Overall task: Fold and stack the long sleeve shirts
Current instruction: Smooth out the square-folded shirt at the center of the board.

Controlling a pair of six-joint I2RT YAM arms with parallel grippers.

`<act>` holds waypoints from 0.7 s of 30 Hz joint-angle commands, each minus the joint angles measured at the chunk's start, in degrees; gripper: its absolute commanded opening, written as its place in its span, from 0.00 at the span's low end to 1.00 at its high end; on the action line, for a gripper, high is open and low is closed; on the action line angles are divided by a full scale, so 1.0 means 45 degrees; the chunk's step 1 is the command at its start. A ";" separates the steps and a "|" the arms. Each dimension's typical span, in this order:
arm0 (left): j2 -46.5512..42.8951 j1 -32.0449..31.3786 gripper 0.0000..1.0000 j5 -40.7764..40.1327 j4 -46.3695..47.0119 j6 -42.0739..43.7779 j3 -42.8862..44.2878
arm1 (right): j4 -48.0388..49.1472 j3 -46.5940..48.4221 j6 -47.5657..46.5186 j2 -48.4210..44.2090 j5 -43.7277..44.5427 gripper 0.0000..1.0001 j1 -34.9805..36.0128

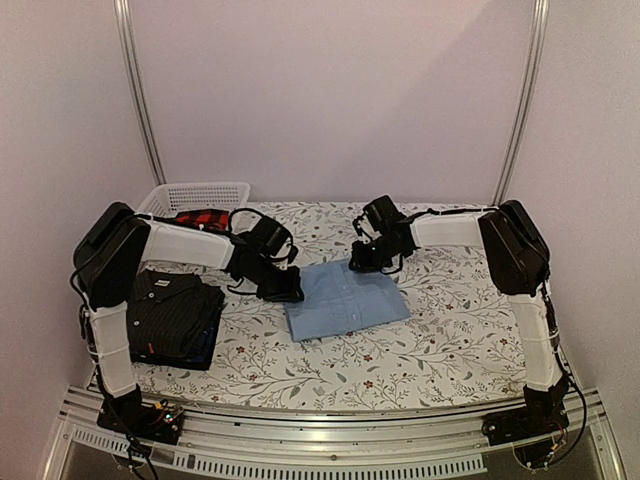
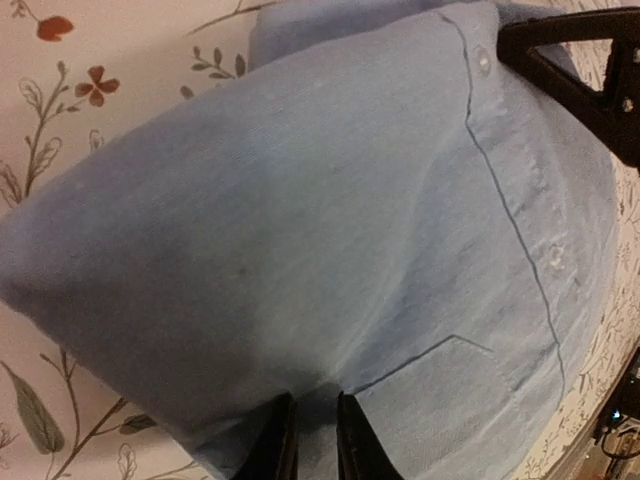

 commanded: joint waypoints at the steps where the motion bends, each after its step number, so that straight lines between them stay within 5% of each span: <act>1: -0.0099 0.0286 0.15 -0.0345 0.0149 0.0180 -0.0785 | -0.0152 0.0218 0.0174 0.0566 0.0213 0.19 -0.0420; 21: 0.1045 0.1847 0.14 -0.0327 -0.1047 0.1646 0.1989 | -0.0486 -0.1760 0.0803 -0.2170 0.1124 0.35 -0.1317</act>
